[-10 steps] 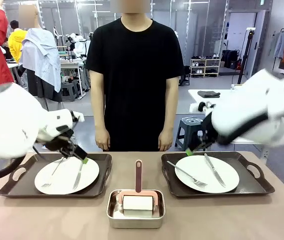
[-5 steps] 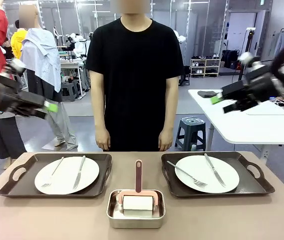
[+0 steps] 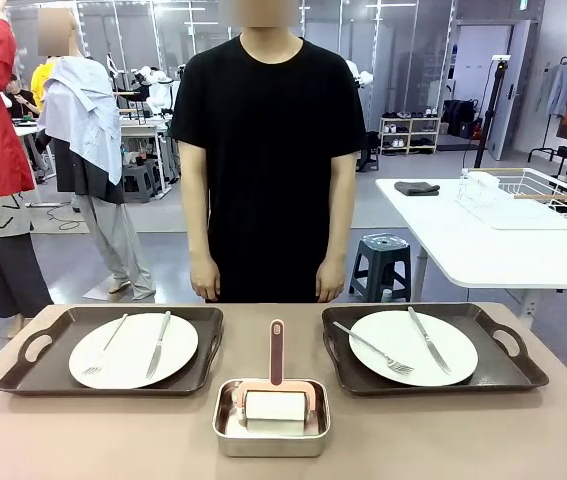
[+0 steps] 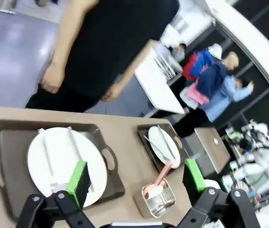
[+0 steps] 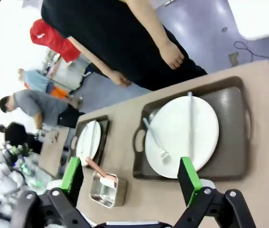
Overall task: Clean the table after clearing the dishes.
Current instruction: When the left (or right) Handle tray is removed, use the left hand (or right hand) to clean the left (or right) side of the table with the Lint Roller.
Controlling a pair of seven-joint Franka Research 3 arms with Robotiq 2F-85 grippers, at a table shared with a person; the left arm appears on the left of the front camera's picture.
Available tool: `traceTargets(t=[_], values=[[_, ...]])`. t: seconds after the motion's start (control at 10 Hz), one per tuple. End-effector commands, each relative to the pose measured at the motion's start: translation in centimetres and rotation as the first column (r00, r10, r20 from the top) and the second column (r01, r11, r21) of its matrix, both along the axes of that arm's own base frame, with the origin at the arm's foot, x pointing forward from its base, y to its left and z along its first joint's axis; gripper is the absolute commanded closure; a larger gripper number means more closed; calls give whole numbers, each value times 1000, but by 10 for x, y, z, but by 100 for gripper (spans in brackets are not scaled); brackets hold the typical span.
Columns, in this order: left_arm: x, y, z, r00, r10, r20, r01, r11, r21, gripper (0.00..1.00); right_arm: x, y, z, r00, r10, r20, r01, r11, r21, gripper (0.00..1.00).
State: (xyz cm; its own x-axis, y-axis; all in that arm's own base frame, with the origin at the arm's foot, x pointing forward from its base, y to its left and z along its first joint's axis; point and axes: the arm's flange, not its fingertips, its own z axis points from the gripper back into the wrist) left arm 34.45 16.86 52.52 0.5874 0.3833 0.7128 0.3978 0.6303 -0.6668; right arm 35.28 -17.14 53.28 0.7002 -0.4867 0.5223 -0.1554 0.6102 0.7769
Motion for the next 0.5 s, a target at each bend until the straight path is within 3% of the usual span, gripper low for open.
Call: traceTargets(t=[0.0,0.2,0.4], values=[[-36,35,-15,989,126,-73,-130,991,-44,0,-32,-47,-2,990,-137,-28,139,986,95,0],[-60,61,-31,960,241,-140,-252,966,-65,0,-41,-74,-10,975,-210,-69,218,968,127,0],[-71,68,-33,942,299,-151,-311,948,-63,0,-35,-79,-15,973,-215,-85,225,966,127,0]])
